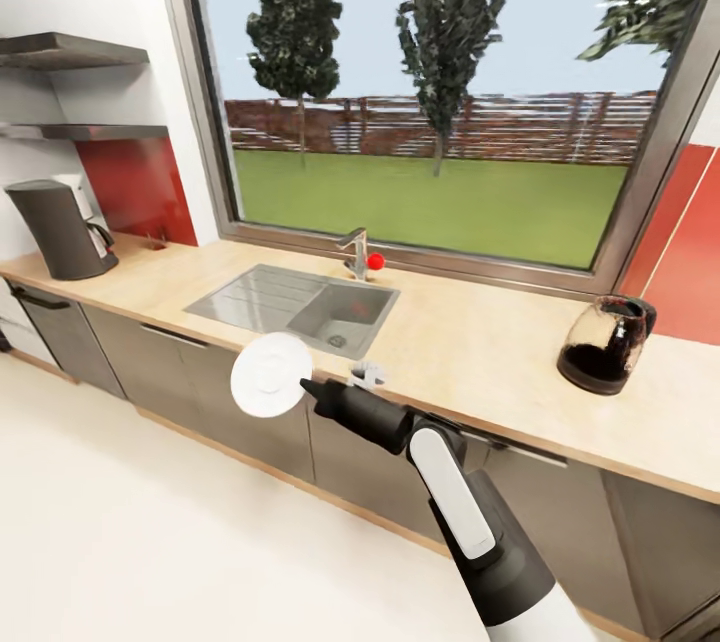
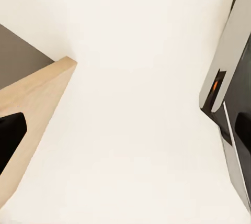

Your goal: Set up a coffee station on the kitchen countertop: keep the coffee maker on the countertop, move the bottle of coffee from the kitchen shelf to the counter next to the coffee maker, place a paper coffee filter on top of the coffee maker, put the saucer next to the coffee maker with the coffee cup on the saucer, and place the electric kettle next to the coffee maker.

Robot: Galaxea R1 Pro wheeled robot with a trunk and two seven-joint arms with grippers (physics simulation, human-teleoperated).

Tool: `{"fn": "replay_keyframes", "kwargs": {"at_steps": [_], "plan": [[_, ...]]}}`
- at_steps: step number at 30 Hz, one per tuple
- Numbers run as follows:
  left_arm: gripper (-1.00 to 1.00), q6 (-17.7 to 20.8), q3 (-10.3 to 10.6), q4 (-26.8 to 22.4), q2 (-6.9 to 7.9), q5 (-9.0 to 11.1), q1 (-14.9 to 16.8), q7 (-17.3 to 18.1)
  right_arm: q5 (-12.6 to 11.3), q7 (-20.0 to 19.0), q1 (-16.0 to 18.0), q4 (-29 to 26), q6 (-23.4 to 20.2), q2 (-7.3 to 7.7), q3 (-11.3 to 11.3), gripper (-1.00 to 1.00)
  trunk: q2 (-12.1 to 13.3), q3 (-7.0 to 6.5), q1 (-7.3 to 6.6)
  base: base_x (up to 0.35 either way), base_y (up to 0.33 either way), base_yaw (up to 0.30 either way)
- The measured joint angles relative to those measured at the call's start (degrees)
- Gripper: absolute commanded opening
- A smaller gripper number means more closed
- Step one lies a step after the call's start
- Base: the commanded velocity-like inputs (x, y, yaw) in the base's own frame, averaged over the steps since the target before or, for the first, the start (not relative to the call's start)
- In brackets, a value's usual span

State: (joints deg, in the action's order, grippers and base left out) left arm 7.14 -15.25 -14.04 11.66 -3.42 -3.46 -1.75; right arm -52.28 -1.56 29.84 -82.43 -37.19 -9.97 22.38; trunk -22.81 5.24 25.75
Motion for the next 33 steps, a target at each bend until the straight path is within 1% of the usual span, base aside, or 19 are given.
{"fn": "replay_keyframes", "kwargs": {"at_steps": [5, 11, 33], "plan": [[1.00, -0.1, -0.1, -0.1, -0.02, 0.1, 0.0, 0.0, 0.0, 0.0, 0.0, 0.1, 0.0, 0.00, 0.0, -1.00, 0.0, -0.21, -0.01, 0.052, 0.000, 0.229], [1.00, -0.3, -0.1, -0.6, -0.08, 0.2, 0.0, 0.0, 0.1, 0.0, 0.0, 0.1, 0.1, 0.01, 0.0, -1.00, 0.0, -0.58, -0.03, 0.286, 0.077, 0.219], [1.00, -0.3, -0.1, -0.7, -0.28, 0.3, 0.2, 0.0, 0.1, 0.0, 0.0, 0.1, 0.1, 0.01, 0.0, -1.00, 0.0, -1.93, -0.03, 0.237, 0.239, 0.219]]}}
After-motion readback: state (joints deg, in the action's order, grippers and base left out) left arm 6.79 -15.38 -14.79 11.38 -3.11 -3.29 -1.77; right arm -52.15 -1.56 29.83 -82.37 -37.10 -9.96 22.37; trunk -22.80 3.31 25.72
